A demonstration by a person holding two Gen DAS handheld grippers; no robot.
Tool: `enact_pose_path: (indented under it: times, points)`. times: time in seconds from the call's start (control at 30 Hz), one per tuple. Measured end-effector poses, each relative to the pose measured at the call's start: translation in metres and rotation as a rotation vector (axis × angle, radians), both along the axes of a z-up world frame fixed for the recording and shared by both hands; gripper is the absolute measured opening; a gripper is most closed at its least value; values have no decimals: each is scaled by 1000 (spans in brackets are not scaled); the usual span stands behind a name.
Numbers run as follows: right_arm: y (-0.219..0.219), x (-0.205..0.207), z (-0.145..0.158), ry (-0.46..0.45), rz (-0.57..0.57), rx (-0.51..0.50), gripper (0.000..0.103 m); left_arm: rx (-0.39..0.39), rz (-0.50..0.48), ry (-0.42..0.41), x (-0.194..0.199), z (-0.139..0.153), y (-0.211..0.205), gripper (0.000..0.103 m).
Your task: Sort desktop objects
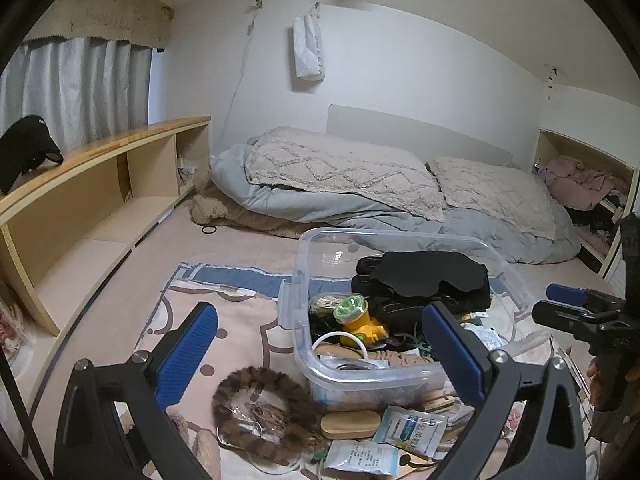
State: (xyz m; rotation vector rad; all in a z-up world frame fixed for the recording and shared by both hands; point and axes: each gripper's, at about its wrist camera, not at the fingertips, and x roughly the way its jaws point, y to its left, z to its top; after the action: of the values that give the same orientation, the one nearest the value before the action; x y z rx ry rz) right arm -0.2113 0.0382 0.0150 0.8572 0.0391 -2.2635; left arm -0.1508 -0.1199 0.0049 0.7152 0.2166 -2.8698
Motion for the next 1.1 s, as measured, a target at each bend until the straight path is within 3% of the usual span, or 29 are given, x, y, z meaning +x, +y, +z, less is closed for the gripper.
enact_pose_path:
  times: [0.37, 1.1]
  points:
    - [47, 44, 10, 90, -111, -2, 103, -34, -2, 3, 26, 12, 44, 103]
    - [94, 129, 24, 183, -169, -36, 103, -77, -29, 39, 87, 14, 97, 103]
